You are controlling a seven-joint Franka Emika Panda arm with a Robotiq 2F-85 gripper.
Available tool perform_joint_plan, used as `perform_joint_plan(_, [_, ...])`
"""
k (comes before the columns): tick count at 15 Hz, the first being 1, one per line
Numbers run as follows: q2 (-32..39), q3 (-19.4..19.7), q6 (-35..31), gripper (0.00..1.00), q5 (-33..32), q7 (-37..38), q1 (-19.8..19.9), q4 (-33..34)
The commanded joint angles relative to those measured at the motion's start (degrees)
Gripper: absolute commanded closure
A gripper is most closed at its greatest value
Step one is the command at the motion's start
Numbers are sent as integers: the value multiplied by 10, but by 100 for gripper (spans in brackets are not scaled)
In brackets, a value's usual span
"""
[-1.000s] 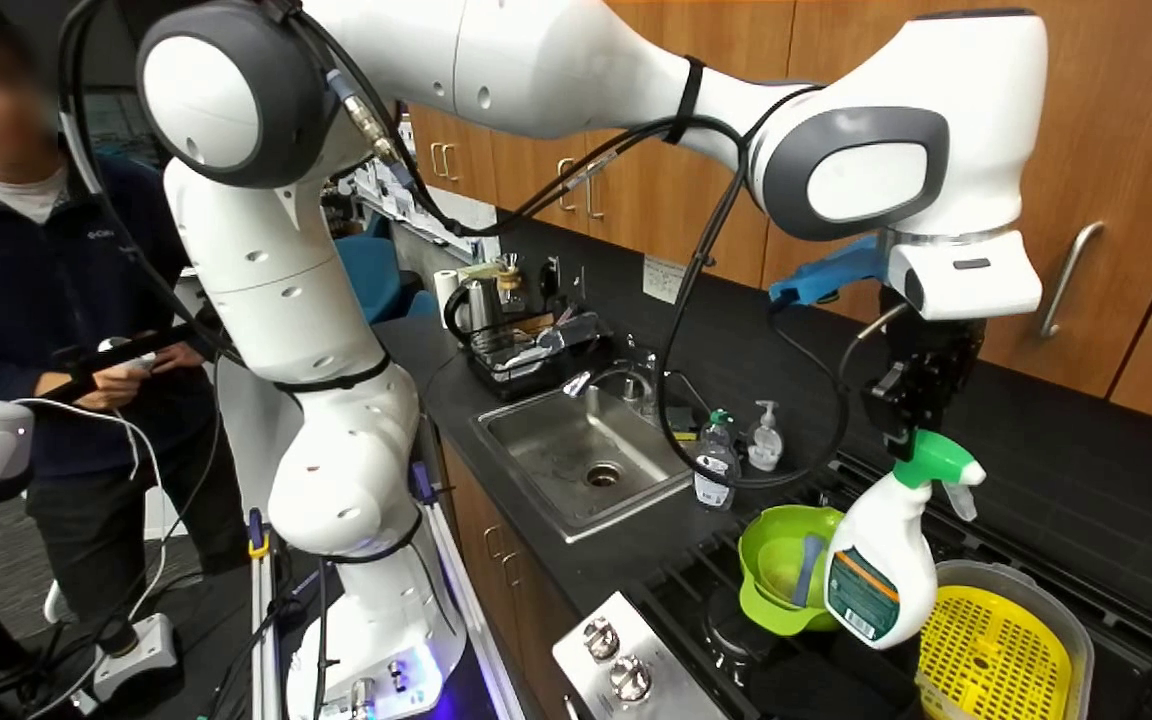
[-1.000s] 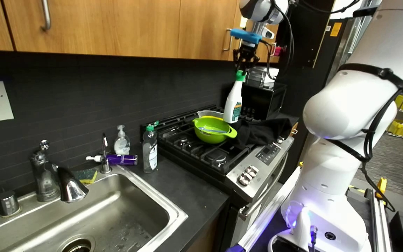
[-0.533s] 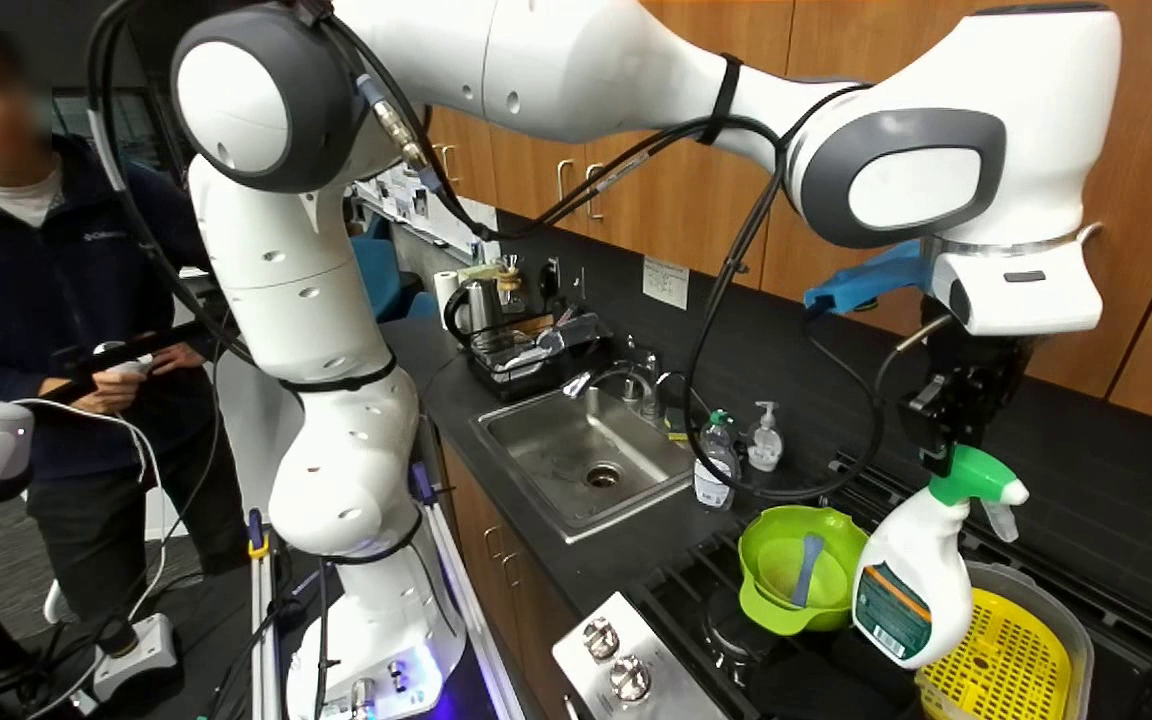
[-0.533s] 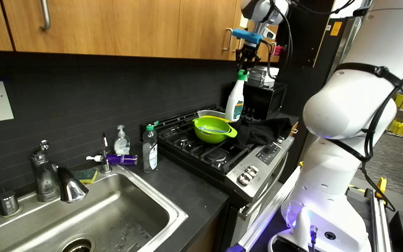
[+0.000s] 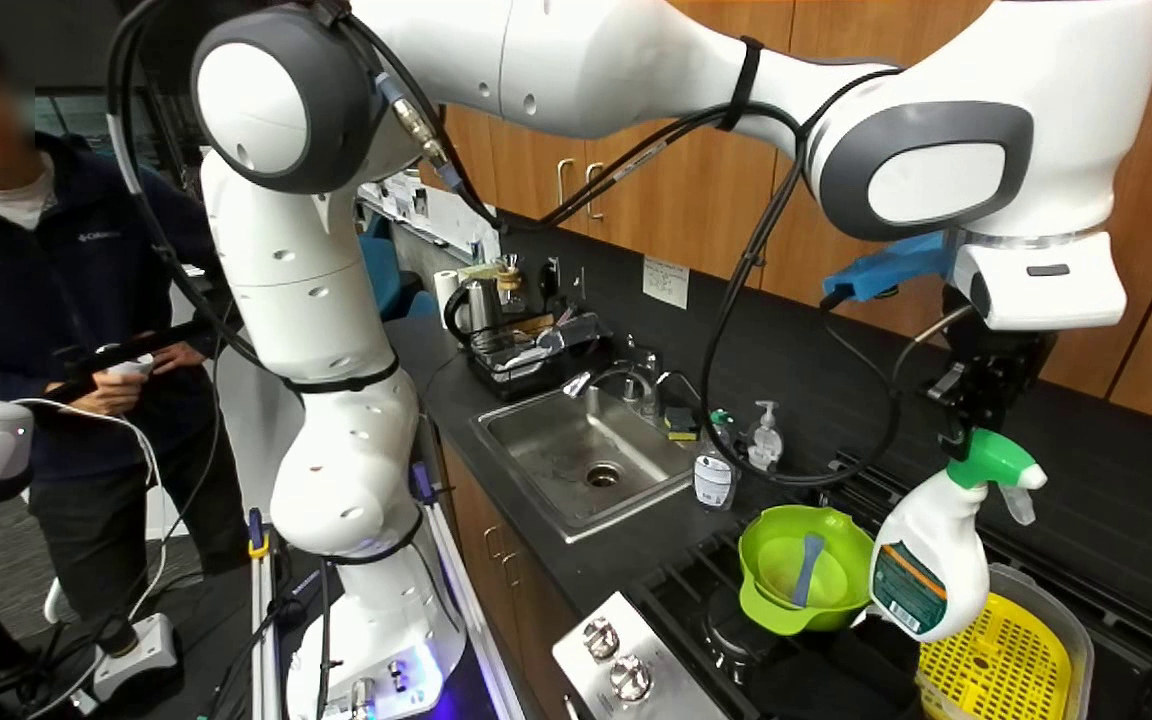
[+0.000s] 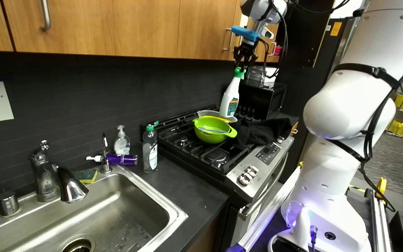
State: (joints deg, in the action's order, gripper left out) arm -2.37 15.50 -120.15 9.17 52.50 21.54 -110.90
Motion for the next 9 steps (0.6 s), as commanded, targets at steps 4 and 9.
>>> perform_joint_plan(4, [17, 13, -3, 86, 19, -2, -10, 32])
perform_joint_plan(9, [29, 18, -12, 86, 31, -6, -8, 40])
